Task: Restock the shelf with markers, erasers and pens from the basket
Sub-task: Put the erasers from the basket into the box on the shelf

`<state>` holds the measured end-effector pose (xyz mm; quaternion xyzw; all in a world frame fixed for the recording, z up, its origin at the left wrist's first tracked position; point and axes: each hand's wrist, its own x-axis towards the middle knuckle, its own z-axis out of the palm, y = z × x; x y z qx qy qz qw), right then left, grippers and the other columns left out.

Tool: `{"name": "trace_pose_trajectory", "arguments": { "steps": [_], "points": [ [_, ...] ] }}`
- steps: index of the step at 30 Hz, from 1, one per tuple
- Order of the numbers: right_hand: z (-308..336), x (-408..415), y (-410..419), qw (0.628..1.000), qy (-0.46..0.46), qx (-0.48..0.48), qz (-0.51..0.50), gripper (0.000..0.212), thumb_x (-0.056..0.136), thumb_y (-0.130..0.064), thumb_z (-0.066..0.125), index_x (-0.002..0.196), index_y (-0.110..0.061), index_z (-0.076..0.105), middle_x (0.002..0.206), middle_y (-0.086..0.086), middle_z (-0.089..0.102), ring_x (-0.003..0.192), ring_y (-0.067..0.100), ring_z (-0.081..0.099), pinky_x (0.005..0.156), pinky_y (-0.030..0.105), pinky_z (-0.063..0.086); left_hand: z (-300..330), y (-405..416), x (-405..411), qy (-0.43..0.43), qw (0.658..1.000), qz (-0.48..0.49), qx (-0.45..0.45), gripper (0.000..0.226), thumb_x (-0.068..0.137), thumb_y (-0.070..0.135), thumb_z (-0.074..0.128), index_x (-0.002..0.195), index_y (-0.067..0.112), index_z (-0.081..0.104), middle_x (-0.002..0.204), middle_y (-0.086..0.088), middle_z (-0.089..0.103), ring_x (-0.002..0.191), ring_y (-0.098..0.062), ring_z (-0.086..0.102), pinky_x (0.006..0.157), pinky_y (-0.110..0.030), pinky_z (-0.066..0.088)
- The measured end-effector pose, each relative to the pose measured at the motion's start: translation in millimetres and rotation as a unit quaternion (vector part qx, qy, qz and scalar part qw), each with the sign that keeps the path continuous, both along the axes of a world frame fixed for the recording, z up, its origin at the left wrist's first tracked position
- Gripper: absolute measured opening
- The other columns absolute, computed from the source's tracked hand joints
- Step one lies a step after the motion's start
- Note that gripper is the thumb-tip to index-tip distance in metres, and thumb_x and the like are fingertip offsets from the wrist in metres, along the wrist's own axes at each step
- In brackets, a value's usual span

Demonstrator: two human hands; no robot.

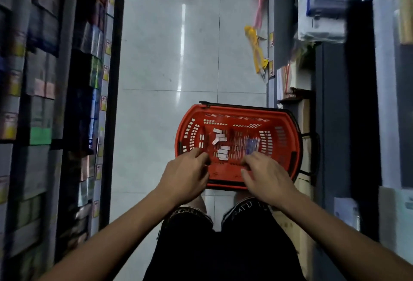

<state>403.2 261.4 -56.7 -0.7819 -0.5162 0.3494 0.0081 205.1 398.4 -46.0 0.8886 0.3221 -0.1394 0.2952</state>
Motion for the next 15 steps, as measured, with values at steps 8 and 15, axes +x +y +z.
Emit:
{"name": "trace_pose_trajectory", "arguments": {
  "steps": [8, 15],
  "points": [
    [-167, 31, 7, 0.996, 0.054, -0.065, -0.007, 0.018, 0.098, -0.026, 0.054, 0.106, -0.013, 0.064, 0.105, 0.005, 0.062, 0.095, 0.023, 0.061, 0.079, 0.031, 0.045, -154, 14, 45, 0.041, 0.996, 0.072, -0.019, 0.028, 0.094, 0.035, 0.054, 0.113, 0.018, 0.065, 0.106, -0.001, 0.067, 0.091, -0.025, 0.067, 0.070, -0.034, 0.055],
    [-343, 28, 23, 0.987, 0.090, -0.122, -0.061, 0.013, 0.094, -0.018, 0.057, 0.100, -0.012, 0.067, 0.096, 0.006, 0.064, 0.088, 0.025, 0.064, 0.074, 0.031, 0.049, -312, 10, 62, 0.149, 0.982, 0.047, -0.103, 0.033, 0.098, 0.039, 0.057, 0.125, 0.020, 0.059, 0.122, -0.005, 0.063, 0.109, -0.029, 0.063, 0.087, -0.045, 0.057]
  ]
}}
